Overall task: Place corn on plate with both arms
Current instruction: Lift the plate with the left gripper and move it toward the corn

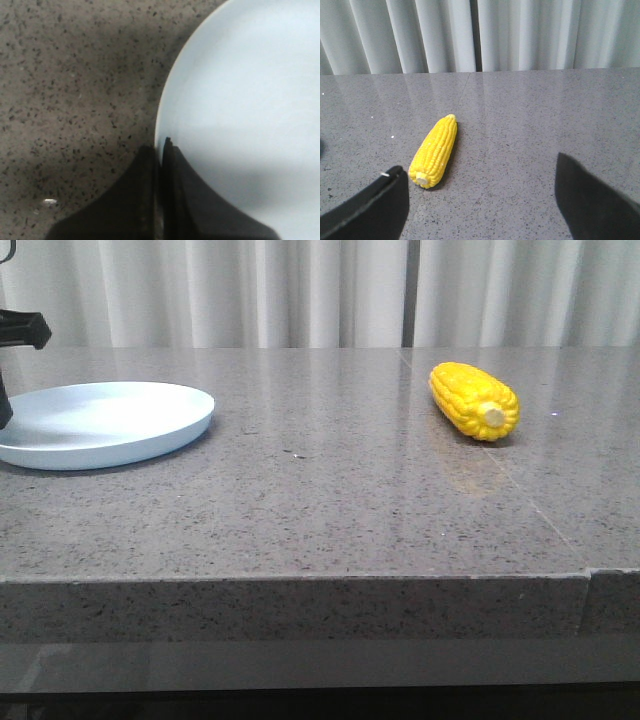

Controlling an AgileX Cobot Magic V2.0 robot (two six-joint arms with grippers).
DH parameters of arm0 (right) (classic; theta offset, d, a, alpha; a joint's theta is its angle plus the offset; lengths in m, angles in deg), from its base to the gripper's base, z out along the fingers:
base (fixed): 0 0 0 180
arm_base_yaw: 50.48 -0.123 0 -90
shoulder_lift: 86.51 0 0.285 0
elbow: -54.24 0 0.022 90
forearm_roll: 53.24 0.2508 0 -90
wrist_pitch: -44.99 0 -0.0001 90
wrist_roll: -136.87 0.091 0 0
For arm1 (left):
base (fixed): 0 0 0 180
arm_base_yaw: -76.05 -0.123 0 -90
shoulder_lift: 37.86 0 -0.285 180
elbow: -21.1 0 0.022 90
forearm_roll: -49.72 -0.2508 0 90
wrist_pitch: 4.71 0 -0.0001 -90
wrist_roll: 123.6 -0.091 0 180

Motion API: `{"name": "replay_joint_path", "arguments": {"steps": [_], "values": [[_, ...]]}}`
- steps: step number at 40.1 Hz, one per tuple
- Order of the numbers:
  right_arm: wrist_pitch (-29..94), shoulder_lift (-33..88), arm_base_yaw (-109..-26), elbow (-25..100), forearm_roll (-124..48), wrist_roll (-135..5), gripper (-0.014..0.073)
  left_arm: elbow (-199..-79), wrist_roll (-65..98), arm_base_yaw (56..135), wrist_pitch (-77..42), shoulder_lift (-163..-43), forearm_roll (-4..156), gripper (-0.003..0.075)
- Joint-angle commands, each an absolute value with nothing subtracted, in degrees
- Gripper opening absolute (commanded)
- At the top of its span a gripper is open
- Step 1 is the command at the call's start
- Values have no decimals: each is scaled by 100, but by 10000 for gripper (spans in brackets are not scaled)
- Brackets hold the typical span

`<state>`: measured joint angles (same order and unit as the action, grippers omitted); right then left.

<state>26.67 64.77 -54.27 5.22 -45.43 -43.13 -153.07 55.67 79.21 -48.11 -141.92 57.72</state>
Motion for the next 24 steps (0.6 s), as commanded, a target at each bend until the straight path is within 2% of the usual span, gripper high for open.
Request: {"name": "replay_joint_path", "arguments": {"steps": [1, 7, 17, 24], "values": [[3100, 6394, -5391, 726, -4550, -4354, 621, -15684, 5564, 7923, -4742, -13920, 6036, -20], [3100, 6394, -5391, 726, -4550, -4354, 621, -16172, 5507, 8052, -4954, -13757, 6508, -20], [3100, 6394, -5391, 726, -4550, -4354, 621, -16898, 5518, 8972, -5047, -13952, 6513, -20], [3100, 6394, -5391, 726, -4550, -4354, 621, -17049, 5537, 9309, -5026, -14349, 6686, -20]]}}
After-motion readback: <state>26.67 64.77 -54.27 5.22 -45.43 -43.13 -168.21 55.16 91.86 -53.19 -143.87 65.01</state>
